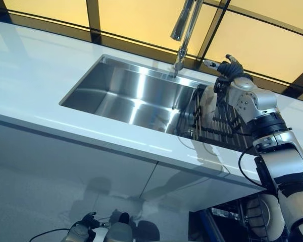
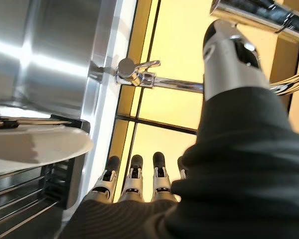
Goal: Take plates into dishwasher
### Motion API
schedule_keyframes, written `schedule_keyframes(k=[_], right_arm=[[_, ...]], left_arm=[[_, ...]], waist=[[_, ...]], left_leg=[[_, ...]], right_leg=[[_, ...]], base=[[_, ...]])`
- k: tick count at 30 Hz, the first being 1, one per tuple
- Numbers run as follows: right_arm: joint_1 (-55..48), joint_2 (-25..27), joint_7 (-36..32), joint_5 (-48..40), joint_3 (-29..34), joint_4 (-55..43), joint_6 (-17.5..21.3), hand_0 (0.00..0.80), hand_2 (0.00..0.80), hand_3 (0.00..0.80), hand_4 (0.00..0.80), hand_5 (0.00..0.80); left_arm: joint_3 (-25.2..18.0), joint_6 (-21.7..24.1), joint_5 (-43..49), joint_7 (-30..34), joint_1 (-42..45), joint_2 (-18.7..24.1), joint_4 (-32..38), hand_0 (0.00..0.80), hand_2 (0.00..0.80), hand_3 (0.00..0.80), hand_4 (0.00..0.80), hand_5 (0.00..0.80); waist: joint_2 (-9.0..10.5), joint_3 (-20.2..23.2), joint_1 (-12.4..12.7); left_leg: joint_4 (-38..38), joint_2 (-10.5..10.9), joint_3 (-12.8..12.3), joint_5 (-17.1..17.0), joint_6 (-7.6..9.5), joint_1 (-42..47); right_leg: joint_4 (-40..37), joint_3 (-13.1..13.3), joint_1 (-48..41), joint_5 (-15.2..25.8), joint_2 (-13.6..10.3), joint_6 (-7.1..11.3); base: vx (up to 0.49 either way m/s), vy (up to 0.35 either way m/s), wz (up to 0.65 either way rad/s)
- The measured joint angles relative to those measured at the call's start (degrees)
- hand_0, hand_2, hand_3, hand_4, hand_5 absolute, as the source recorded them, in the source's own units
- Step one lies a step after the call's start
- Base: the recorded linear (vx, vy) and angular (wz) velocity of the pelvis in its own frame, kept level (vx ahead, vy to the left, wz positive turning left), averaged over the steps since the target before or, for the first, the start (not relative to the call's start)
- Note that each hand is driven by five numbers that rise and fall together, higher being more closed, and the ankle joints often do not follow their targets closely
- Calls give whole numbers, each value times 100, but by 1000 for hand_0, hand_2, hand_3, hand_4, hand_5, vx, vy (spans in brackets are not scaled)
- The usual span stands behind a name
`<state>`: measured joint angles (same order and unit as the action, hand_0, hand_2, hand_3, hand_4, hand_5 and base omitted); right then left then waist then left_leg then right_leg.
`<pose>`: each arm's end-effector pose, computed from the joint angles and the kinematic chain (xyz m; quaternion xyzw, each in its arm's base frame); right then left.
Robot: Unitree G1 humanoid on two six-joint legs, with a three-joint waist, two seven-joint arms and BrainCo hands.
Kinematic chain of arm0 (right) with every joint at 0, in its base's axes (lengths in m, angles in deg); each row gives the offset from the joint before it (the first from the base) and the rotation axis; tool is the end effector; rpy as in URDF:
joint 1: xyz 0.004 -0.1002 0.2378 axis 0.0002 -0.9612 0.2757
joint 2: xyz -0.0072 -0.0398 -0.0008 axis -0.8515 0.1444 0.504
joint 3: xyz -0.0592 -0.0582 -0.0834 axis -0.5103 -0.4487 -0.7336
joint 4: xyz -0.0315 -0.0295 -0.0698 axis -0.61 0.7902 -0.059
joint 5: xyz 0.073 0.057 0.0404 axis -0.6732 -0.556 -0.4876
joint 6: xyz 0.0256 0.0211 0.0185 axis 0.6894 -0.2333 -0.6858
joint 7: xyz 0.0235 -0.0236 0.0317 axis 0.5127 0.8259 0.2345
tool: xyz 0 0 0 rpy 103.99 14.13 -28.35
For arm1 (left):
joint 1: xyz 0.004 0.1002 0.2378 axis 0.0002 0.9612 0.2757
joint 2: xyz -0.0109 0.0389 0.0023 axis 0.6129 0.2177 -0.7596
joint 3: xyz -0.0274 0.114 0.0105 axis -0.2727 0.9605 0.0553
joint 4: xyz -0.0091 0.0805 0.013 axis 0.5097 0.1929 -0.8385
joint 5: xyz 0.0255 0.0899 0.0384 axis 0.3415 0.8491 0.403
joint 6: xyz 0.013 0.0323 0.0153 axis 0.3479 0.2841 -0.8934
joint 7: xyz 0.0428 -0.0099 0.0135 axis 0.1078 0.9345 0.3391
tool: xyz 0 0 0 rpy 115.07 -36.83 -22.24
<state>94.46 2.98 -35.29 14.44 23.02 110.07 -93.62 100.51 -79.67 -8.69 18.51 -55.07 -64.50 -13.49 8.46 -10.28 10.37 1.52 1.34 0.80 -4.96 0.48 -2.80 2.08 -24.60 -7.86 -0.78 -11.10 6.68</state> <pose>0.3685 -0.1984 0.2282 0.0048 0.0508 -0.1407 0.9887 0.1107 0.2535 -0.1094 0.2727 0.5247 -0.0200 0.8062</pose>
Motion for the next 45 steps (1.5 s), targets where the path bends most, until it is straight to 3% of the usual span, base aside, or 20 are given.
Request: schedule_keyframes(k=[13,45], right_arm=[[-2,38,99,-126,12,485,-65,0,0,0,0,0],[-639,38,-353,-130,45,213,-53,0,0,0,0,0]], left_arm=[[48,-6,-143,2,1,19,0,0,0,0,0,0],[161,20,-143,42,-10,16,-9,0,0,0,0,0]], waist=[[0,1,-12],[-106,6,-174]], left_leg=[[27,-7,-18,20,-3,-5],[116,-122,-230,49,-10,-78]], right_leg=[[36,8,8,-6,-5,21],[277,186,216,-46,8,-21]], base=[[0,0,0],[0,-2,-2]])
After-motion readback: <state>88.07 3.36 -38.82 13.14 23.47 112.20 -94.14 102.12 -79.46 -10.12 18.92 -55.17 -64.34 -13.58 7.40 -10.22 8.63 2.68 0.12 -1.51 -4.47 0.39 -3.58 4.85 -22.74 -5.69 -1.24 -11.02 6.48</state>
